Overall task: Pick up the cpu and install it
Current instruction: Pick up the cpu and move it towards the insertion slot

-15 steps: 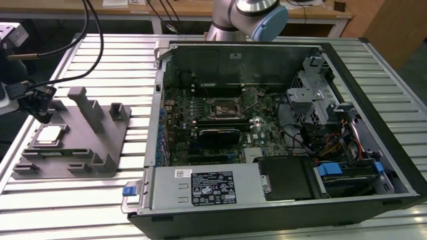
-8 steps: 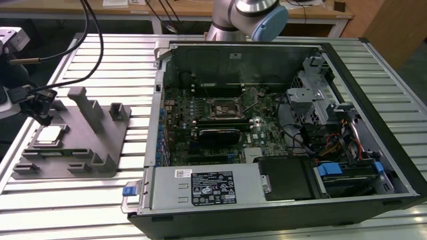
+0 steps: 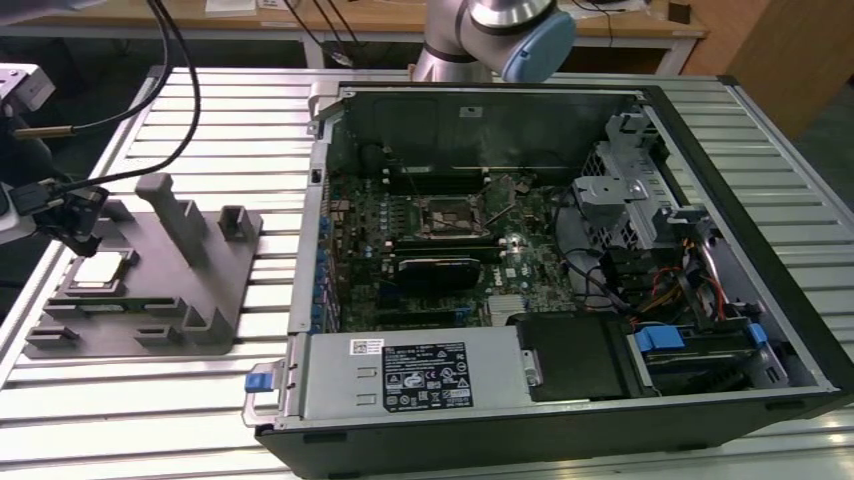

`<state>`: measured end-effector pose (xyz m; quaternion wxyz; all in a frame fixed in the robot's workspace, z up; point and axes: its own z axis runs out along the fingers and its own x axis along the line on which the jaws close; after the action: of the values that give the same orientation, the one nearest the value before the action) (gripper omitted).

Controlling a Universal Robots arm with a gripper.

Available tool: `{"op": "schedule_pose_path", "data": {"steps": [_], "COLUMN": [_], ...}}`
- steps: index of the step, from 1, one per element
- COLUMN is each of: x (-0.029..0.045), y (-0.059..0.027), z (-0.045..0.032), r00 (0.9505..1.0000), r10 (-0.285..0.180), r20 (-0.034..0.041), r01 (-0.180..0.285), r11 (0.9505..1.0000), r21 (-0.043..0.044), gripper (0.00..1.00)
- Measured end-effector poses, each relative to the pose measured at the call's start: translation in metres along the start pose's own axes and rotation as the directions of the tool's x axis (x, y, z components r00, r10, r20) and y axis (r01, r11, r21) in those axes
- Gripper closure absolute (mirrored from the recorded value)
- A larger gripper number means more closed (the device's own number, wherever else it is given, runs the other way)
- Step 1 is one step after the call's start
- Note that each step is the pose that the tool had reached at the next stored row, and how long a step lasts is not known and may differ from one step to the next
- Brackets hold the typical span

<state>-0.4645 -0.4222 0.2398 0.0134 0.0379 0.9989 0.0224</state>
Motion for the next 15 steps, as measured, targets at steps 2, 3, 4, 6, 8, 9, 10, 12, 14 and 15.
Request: {"op": "schedule_pose_path", "data": {"steps": [2,3,4,6,8,9,10,12,14,15], "x": [0.0024,0.0038,0.0052,0.0081,0.0106,0.0115,0.0120,0.0127,0.0134,0.0137], "y": [-0.0003,-0.0004,-0.0006,-0.0009,-0.0012,-0.0013,-0.0015,-0.0015,-0.0014,-0.0014], "z": [0.0025,0.0036,0.0045,0.0066,0.0092,0.0107,0.0122,0.0148,0.0174,0.0185], "r00": [1.0000,1.0000,1.0000,1.0000,1.0000,1.0000,1.0000,1.0000,1.0000,0.9999], "r10": [0.000,0.000,0.000,0.000,0.000,-0.001,-0.002,-0.005,-0.009,-0.010], "r20": [0.0001,0.0002,0.0006,0.0019,0.0035,0.0041,0.0046,0.0046,0.0045,0.0043], "r01": [0.000,0.000,0.000,0.000,0.000,0.001,0.002,0.005,0.009,0.010], "r11": [1.0000,1.0000,1.0000,1.0000,1.0000,1.0000,1.0000,0.9999,0.9998,0.9998], "r21": [0.0000,0.0000,-0.0001,-0.0003,-0.0022,-0.0040,-0.0061,-0.0110,-0.0157,-0.0174], "gripper": [0.89,0.89,0.89,0.89,0.89,0.89,0.89,0.89,0.89,0.89]}}
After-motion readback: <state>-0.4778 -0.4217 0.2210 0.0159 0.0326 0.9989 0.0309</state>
